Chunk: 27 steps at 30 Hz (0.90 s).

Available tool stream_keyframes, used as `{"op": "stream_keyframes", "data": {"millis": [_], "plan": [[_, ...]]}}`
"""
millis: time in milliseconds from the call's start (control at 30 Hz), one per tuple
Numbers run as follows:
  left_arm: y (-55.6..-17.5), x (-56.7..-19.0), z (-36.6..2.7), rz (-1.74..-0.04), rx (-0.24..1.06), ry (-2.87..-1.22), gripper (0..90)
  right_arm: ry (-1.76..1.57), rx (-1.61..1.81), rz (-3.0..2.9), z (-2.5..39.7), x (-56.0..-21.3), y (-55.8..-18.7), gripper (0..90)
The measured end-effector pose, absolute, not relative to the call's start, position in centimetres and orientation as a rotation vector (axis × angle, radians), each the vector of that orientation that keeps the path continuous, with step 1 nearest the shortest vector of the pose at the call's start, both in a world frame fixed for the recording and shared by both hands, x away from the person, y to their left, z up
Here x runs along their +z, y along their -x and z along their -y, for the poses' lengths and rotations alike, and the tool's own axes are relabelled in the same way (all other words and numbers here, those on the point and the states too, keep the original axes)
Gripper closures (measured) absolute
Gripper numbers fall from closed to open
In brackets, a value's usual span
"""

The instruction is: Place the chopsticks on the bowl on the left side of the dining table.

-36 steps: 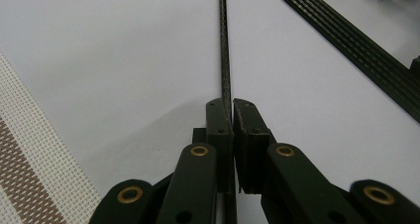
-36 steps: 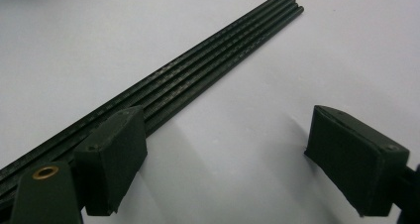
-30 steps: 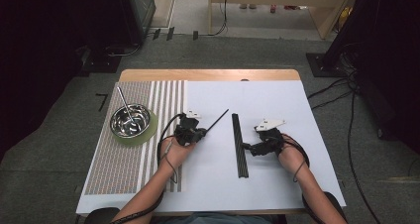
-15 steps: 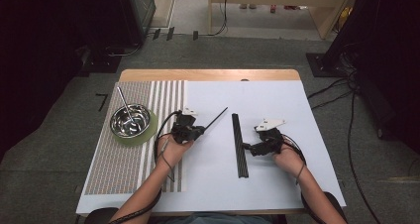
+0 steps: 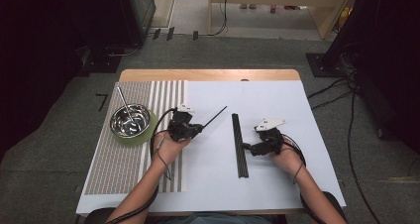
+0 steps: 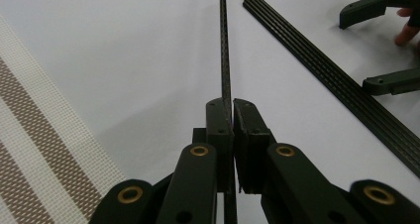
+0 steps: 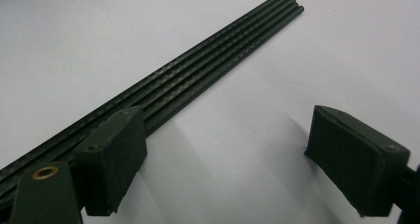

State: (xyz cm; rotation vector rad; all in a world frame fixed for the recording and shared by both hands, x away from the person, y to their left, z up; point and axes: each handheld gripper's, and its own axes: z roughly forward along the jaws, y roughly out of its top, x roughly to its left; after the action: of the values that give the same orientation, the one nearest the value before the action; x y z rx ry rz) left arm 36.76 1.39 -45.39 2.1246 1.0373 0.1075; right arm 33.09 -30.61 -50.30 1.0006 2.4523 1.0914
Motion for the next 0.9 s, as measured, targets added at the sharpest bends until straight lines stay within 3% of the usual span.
{"op": "stream_keyframes", "data": {"millis": [900], "plan": [[-37.2, -44.3, -3.1, -1.038, 0.038, -2.133, 87.7, -1.000, 1.093, -2.451, 30.6, -50.3, -33.1, 15.2]]}}
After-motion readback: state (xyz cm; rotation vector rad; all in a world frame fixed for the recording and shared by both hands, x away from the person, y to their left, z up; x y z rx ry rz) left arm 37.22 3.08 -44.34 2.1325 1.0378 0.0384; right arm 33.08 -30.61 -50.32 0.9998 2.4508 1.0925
